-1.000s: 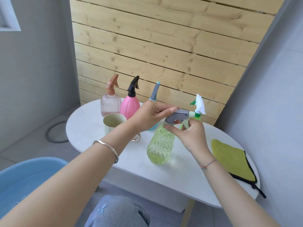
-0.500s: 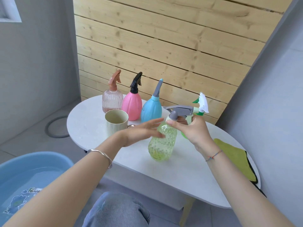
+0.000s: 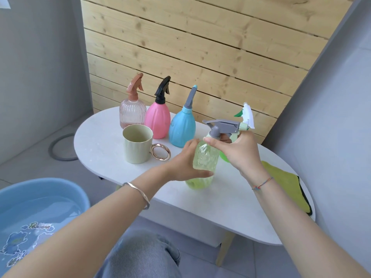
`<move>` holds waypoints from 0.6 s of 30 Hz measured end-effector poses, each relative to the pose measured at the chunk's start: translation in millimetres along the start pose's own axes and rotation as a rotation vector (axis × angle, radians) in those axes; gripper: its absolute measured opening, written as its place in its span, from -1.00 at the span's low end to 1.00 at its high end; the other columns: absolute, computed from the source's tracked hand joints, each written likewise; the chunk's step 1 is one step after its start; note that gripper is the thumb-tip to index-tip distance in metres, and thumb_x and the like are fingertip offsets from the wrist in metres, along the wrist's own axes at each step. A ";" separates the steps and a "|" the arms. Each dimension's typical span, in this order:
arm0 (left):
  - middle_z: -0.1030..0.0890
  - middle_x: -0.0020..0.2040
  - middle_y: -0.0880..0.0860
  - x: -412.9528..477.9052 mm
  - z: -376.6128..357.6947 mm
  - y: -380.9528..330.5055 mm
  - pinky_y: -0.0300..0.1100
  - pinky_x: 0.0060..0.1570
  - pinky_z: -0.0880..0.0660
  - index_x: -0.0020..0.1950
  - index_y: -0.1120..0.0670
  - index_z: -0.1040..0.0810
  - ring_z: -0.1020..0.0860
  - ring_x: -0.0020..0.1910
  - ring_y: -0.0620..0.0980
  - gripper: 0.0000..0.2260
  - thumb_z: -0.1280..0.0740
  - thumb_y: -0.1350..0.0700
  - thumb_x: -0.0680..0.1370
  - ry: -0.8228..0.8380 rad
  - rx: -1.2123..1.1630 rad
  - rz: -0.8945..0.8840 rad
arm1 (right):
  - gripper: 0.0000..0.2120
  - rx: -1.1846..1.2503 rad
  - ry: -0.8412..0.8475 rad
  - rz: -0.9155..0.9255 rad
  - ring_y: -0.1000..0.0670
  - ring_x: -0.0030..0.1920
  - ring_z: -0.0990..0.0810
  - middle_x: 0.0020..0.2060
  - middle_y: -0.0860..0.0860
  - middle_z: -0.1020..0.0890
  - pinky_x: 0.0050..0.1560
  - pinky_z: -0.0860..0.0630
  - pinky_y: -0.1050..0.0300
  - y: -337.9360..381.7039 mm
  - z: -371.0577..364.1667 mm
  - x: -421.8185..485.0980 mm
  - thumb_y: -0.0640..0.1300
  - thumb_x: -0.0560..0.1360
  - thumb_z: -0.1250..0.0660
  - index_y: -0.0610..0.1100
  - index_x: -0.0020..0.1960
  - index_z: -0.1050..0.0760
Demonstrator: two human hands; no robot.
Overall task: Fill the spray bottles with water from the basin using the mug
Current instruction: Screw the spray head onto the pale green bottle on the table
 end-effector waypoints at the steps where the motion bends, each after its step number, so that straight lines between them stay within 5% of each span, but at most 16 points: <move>1: -0.34 0.33 -0.04 0.7 3.0 2.2 -0.36 0.20 -0.24 0.49 0.09 -0.16 -0.32 0.27 -0.12 -0.22 -0.53 0.00 0.43 0.013 -0.008 0.000 | -0.76 0.006 0.001 0.002 0.09 -0.24 -0.60 -0.28 0.04 -0.66 -0.07 -0.58 0.05 0.9 -0.3 0.1 -0.04 0.22 -0.61 -0.02 -0.22 -0.59; 3: -0.47 0.15 -0.08 2.9 1.8 2.3 -0.33 0.07 -0.36 0.33 0.06 -0.29 -0.44 0.10 -0.12 -0.31 -0.59 -0.03 0.35 -0.077 0.011 0.003 | -0.77 0.038 0.004 -0.002 0.16 -0.26 -0.59 -0.31 0.13 -0.63 -0.10 -0.57 0.14 1.6 -1.0 -1.0 -0.07 0.23 -0.61 0.01 -0.22 -0.59; 5: -0.40 -0.01 -0.07 4.1 -8.2 -2.6 -0.32 -0.12 -0.30 0.25 0.04 -0.31 -0.39 -0.04 -0.09 -0.32 -0.61 -0.07 0.30 -0.200 0.052 0.012 | -0.75 0.071 0.002 -0.008 0.18 -0.25 -0.62 -0.29 0.13 -0.65 -0.09 -0.57 0.19 0.0 -1.4 -1.8 -0.08 0.23 -0.61 -0.03 -0.17 -0.61; 8: -0.33 0.12 0.04 4.9 -19.8 -2.5 -0.28 0.08 -0.28 0.46 0.03 -0.24 -0.35 0.14 -0.04 -0.18 -0.57 -0.11 0.34 -0.206 -0.025 0.033 | -0.71 0.089 -0.028 -0.039 0.12 -0.19 -0.66 -0.24 0.07 -0.69 -0.04 -0.60 0.13 -3.3 0.2 -1.3 -0.06 0.21 -0.62 -0.08 -0.14 -0.62; 11: -0.25 0.45 -0.01 4.5 -12.5 5.3 -0.27 0.35 -0.19 0.55 0.03 -0.12 -0.22 0.44 -0.08 -0.17 -0.51 -0.09 0.43 -0.034 -0.106 0.041 | -0.70 0.086 -0.025 -0.040 0.12 -0.20 -0.64 -0.26 0.10 -0.67 -0.05 -0.59 0.13 -6.5 2.3 0.9 -0.04 0.19 -0.63 -0.06 -0.16 -0.61; 15: -0.42 0.09 -0.01 9.0 -17.2 0.7 -0.25 -0.04 -0.34 0.16 0.10 -0.31 -0.39 0.04 -0.04 -0.40 -0.60 -0.02 0.33 -0.200 -0.086 0.061 | -0.69 0.075 -0.065 -0.040 0.15 -0.28 -0.59 -0.30 0.11 -0.63 -0.13 -0.55 0.21 -9.2 -0.3 2.0 -0.03 0.18 -0.63 -0.06 -0.17 -0.60; 18: -0.32 0.06 0.03 11.9 -35.3 -7.4 -0.10 0.04 -0.40 0.17 0.15 -0.29 -0.36 0.06 0.01 -0.31 -0.62 -0.05 0.28 -0.369 -0.007 0.053 | -0.69 0.033 -0.167 -0.029 0.24 -0.44 -0.45 -0.40 0.12 -0.52 -0.35 -0.39 0.43 -11.3 -7.3 -0.4 -0.02 0.21 -0.61 -0.10 -0.16 -0.57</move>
Point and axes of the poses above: each hand's wrist, its own x-axis towards the middle knuckle, its own z-axis out of the back of the hand, y = z × x, the point moved 1 cm from there along x, towards the middle knuckle
